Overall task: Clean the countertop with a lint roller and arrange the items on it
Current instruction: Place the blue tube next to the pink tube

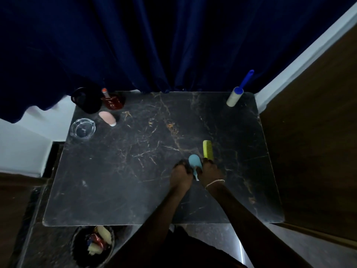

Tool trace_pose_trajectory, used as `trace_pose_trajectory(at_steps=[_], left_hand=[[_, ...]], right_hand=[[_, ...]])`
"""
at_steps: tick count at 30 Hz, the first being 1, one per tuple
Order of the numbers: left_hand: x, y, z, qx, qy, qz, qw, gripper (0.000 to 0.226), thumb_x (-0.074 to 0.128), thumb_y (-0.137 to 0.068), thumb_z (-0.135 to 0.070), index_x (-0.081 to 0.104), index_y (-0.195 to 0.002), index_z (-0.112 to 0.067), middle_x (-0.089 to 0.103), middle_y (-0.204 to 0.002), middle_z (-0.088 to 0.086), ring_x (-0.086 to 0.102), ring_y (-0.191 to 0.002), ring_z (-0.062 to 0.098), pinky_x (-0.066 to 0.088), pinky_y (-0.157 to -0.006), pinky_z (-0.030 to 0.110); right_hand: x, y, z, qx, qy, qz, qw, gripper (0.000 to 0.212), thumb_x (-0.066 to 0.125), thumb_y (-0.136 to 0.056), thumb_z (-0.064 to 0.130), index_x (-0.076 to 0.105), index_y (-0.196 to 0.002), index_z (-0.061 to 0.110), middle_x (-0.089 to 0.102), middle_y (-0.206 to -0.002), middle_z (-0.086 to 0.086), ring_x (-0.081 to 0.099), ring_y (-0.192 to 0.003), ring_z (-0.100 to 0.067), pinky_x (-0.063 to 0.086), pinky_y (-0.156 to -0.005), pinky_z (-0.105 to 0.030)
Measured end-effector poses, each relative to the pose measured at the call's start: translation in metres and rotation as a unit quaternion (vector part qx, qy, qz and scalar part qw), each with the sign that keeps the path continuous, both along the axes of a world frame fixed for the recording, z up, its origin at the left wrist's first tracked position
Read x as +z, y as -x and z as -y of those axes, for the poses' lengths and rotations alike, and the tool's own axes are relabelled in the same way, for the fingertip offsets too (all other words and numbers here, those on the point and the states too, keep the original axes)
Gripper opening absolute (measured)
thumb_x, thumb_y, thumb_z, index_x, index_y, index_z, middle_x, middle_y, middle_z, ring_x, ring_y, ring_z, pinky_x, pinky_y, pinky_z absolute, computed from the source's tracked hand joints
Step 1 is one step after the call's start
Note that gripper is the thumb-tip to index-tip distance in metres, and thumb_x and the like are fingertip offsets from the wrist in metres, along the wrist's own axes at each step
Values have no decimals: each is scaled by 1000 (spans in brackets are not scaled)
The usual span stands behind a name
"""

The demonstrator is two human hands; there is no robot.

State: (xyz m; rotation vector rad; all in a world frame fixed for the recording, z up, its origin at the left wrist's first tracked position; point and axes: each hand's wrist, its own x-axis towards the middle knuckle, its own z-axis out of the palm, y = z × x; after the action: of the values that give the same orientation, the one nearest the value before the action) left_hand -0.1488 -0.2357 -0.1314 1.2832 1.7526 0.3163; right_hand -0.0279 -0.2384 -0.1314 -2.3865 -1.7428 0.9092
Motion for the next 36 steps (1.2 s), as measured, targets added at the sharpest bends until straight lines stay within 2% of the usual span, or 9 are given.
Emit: trace_pose_trajectory(at_steps=[10,16,19,21,24,26,29,32,36], left_hand=[[-2,-9,-7,51,38,35,997,26,60,-98,-17,70,-120,-6,73,-117,15,71,-105,28,59,-91,42],[-2,7,-1,63,5,76,995,22,65,-96,-21,72,-113,-9,76,-109,10,72,-97,24,60,-87,38],[0,21,-2,67,-19,105,992,20,63,-97,-19,72,-114,-14,77,-107,5,73,-96,21,61,-88,42],[2,34,-4,69,-37,119,990,22,63,-97,-17,70,-117,-15,76,-109,2,72,-98,19,61,-88,40],[7,55,-10,80,-70,126,986,24,63,-97,-16,68,-121,-18,75,-111,0,71,-99,17,61,-85,35],[11,71,-14,87,-87,131,984,24,62,-98,-18,67,-122,-20,74,-113,-4,70,-96,10,56,-78,19],[17,98,-21,90,-113,129,981,20,60,-99,-24,65,-119,-25,74,-108,-7,67,-87,-1,46,-65,4],[22,131,-33,96,-133,128,978,20,60,-99,-28,63,-118,-25,73,-109,-5,69,-93,8,49,-74,18],[25,172,-48,106,-156,120,975,16,58,-101,-35,58,-115,-27,71,-107,-6,67,-91,5,49,-74,19]], right_hand=[[0,-2,3,-33,-9,-65,997,35,63,-88,26,61,-120,11,66,-119,-13,63,-112,-34,55,-90,-40],[1,4,5,-77,-20,-115,990,32,69,-88,31,67,-114,13,72,-111,-4,67,-104,-21,44,-79,-19],[8,15,2,-77,-50,-112,989,32,72,-84,40,69,-103,15,74,-98,0,68,-92,-18,47,-74,-22],[13,28,-2,-80,-58,-134,986,34,73,-82,41,70,-103,15,74,-97,1,68,-89,-15,51,-72,-22],[19,49,-10,-93,-71,-193,974,27,76,-80,31,73,-101,14,74,-93,3,68,-86,-12,39,-62,-3],[23,65,-18,-87,-80,-207,971,24,77,-79,28,73,-98,15,72,-88,6,68,-84,-11,38,-61,-2],[29,92,-33,-88,-96,-232,964,25,80,-78,24,72,-96,10,74,-89,-1,70,-85,-17,51,-71,-17],[31,126,-50,-82,-86,-239,964,31,80,-78,23,68,-95,0,74,-92,-14,70,-89,-29,55,-80,-42],[33,170,-75,-52,-86,-215,971,34,77,-80,32,64,-96,4,72,-92,-10,68,-86,-27,53,-77,-34]])
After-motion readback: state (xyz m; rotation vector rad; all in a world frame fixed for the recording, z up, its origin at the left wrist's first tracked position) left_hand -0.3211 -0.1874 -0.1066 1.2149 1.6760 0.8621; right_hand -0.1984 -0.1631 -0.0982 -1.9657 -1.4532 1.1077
